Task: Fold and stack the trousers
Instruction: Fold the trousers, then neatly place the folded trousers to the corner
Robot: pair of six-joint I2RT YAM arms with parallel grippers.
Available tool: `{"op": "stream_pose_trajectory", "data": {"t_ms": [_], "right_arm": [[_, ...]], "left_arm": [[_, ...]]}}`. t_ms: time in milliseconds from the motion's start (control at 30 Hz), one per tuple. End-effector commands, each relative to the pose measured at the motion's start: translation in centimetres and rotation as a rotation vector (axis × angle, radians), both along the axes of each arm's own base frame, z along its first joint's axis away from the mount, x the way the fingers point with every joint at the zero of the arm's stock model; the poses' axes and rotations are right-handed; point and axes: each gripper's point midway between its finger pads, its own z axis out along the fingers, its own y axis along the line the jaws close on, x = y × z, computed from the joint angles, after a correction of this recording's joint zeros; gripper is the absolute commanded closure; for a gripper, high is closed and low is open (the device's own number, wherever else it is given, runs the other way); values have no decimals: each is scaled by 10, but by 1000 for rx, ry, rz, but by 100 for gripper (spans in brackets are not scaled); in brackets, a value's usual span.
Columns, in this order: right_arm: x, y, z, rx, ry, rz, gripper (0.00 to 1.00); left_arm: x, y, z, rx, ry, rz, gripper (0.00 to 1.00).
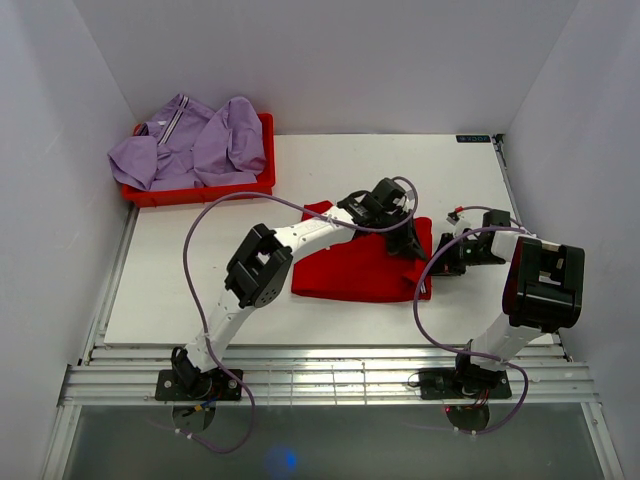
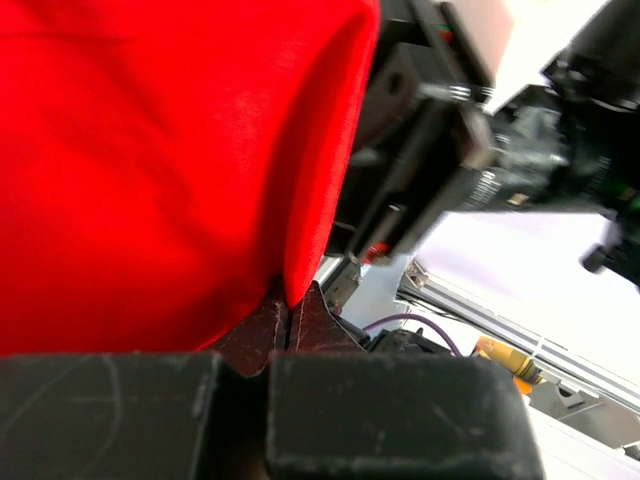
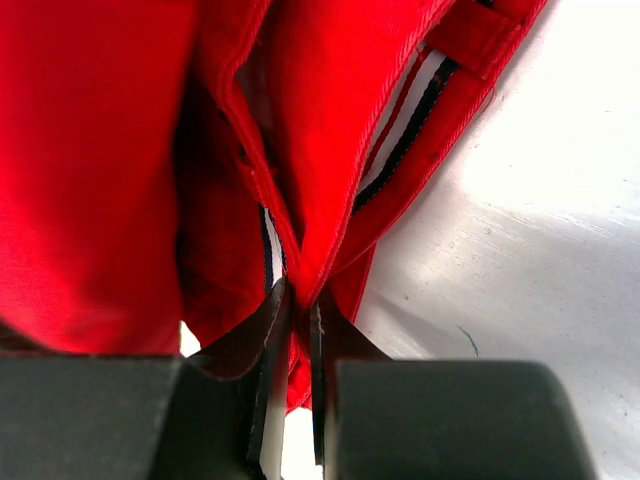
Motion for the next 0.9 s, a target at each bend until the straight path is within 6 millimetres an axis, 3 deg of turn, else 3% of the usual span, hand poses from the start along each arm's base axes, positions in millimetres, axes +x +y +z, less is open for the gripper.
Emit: {"op": "stream_pose_trajectory", "data": {"t_ms": [0,67,167,267,300,367,400,500,567,600,667,700,733,767,800,867], "right_arm": [[-4,12,12,52,-17,21,92],[-4,13,13,54,-16,20,92],[-4,12,13,48,-15,20,92],[-2,9,15,29,-14,32,91],[-5,8,16,28,3,39,87],[5,-2,23,1,-25,33,82],[9,-6,26,-13,-35,28,71],[22,-32,39,-127,-75,15,48],[23,-54,45,-232,-84,9,39],[32,-64,55,-282,-122,9,32],[34,-79,70,-366,-166,29,30],[43,-83,88,-389,-223,30,27],[40,-75,99,-347,-234,56,26],[41,-69,111,-316,-266,79,25],[48,-63,133,-282,-331,105,24],[41,-32,154,-136,-347,169,24]], "left_arm": [[0,-16,24,-77,-35,-12,100],[0,-16,20,-72,-32,-6,94],[5,-16,15,-67,-39,5,75],[14,-13,23,-84,-73,13,47],[17,-11,26,-87,-84,14,32],[29,6,35,-83,-135,19,29],[33,14,37,-74,-153,21,26],[59,67,45,-40,-211,67,23],[66,95,52,-38,-280,51,21],[72,122,61,-38,-306,73,21],[71,145,75,-76,-366,39,15],[73,170,83,-82,-427,30,12],[71,179,90,-112,-465,5,8],[52,184,102,-215,-459,-96,7],[48,202,104,-261,-491,-127,7],[30,213,109,-356,-461,-202,6]]}}
